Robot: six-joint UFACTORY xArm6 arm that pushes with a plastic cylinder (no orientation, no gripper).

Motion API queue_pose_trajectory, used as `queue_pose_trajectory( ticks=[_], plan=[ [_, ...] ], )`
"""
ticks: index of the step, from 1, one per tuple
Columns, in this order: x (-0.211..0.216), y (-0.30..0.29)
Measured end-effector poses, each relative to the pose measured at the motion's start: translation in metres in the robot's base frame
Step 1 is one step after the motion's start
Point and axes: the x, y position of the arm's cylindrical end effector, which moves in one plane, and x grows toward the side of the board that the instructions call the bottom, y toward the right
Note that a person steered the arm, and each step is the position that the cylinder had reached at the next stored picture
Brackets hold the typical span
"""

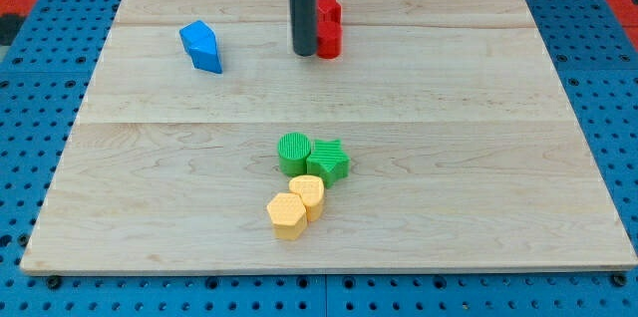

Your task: Move blue cube into the red circle

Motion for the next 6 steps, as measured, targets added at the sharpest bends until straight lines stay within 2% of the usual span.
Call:
queue_pose_trajectory(
  ticks=[1,2,3,4,5,6],
  plan=[
    [0.049,-0.043],
    [0.099,-0.130],
    [0.066,-0.252],
    [-0.014,-0.263],
    [-0.030,-0.191],
    [0.002,-0.120]
  ],
)
